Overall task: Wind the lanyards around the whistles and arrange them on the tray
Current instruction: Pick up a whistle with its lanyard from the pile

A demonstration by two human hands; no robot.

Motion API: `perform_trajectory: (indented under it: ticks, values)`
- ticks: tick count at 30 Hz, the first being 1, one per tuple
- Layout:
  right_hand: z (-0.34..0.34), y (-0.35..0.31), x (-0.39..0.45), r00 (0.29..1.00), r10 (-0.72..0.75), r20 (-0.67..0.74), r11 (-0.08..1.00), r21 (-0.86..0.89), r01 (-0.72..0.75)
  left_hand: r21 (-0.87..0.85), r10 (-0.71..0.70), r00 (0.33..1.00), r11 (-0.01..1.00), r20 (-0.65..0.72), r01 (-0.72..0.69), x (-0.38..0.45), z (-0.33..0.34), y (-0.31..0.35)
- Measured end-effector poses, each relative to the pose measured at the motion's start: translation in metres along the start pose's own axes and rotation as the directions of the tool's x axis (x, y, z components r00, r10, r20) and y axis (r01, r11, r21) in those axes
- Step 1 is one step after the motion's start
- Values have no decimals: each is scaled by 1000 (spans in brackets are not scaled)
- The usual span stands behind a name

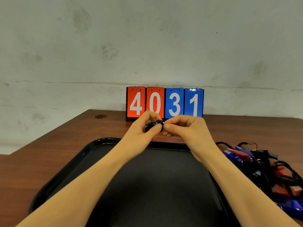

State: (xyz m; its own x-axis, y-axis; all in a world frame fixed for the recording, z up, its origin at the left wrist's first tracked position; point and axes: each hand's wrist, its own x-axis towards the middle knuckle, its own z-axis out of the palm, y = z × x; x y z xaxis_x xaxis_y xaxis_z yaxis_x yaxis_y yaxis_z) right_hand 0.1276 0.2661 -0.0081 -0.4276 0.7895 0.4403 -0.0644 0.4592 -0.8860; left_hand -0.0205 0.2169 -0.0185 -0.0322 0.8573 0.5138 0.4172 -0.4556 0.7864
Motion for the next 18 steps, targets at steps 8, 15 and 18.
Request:
perform_trajectory:
  ticks: [8,15,18]
  values:
    - [1,3,0,1000,-9,-2,996,-86,9,220,86,996,972,-7,-82,-2,1,-3]
    - [4,3,-1,998,-55,-43,980,-192,46,301,86,996,949,36,-93,-5,4,-3]
    - [5,5,-1,994,-78,-75,967,-247,58,331,96,994,938,45,-106,-4,6,-2]
